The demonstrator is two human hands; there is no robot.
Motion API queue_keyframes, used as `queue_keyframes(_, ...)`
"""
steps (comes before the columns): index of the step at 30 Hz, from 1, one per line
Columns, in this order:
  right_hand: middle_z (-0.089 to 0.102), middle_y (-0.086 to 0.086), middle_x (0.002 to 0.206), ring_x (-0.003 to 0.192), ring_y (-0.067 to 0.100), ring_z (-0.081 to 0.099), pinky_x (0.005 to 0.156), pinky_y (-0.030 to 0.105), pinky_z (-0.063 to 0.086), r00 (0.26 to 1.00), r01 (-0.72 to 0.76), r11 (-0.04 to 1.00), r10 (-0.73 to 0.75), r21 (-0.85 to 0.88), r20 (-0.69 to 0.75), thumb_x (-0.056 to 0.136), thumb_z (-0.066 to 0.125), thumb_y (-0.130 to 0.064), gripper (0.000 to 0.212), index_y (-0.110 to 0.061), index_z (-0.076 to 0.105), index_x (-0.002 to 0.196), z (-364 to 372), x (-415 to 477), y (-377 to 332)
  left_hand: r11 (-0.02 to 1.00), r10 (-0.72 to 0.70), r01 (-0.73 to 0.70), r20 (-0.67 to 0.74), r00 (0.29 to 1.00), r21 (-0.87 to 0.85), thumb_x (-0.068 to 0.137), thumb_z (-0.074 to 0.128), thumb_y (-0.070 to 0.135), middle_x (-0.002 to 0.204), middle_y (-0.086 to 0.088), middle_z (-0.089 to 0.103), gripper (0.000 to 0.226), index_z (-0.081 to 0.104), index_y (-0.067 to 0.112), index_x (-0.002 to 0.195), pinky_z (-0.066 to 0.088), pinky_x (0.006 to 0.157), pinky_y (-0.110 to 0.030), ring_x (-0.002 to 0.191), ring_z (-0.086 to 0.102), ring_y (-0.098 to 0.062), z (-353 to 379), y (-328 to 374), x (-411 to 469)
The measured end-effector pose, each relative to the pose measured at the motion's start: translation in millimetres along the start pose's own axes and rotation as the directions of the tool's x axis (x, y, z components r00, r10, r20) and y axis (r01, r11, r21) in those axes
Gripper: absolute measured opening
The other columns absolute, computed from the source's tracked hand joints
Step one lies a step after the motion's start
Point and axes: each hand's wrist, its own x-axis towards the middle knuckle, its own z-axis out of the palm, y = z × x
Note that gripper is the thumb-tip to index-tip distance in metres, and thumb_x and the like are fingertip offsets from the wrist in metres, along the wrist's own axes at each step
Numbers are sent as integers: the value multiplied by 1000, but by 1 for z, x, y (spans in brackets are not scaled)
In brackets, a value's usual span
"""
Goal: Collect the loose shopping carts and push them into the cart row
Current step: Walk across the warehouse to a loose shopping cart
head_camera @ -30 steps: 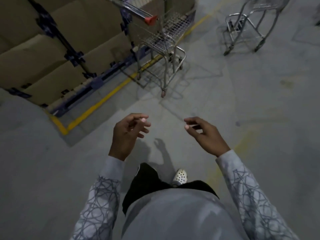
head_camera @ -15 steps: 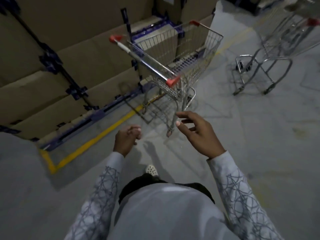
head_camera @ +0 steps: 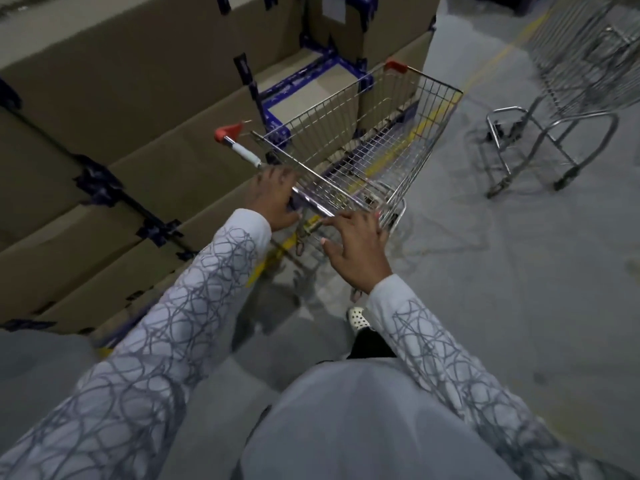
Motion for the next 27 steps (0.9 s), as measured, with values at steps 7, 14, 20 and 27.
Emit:
queue_keyframes(7, 38, 10, 142, 130, 34, 42, 102, 57, 42, 973, -3, 998, -11, 61, 229, 91, 58, -40, 57, -25, 38, 142, 21, 68, 7, 953, 1, -51, 166, 986, 298, 79, 71, 41, 135, -4, 56, 59, 56, 22, 133, 29, 108, -48, 127, 44, -30, 2, -29, 52)
queue_keyframes(14, 55, 20, 128, 110, 42, 59, 89, 52, 51, 925, -100, 988, 48, 121, 377, 91, 56, -36, 56, -13, 35, 138, 36, 100, 9, 969, 12, -69, 234, 972, 236, 85, 66, 17, 107, -9, 66, 20, 73, 15, 104, 39, 96, -39, 110, 55, -32, -7, -22, 75)
queue_keyframes(20, 67, 17, 104, 93, 39, 66, 78, 41, 51, 928, -137, 989, 111, 50, 356, 91, 46, -35, 47, -11, 41, 131, 37, 104, 13, 969, -160, 92, 299, 941, 230, 70, 66, 31, 81, -2, 69, 16, 73, 23, 82, 55, 83, -40, 88, 65, -30, 30, -87, 117)
queue_keyframes(27, 70, 13, 107, 95, 35, 68, 68, 31, 41, 927, -114, 993, 112, -17, 357, 94, 53, -37, 32, -11, 62, 111, 34, 100, 25, 925, -284, 203, 227, 932, 322, 71, 76, 31, 97, -9, 66, 19, 75, 20, 88, 46, 94, -38, 103, 56, -32, 21, -54, 99)
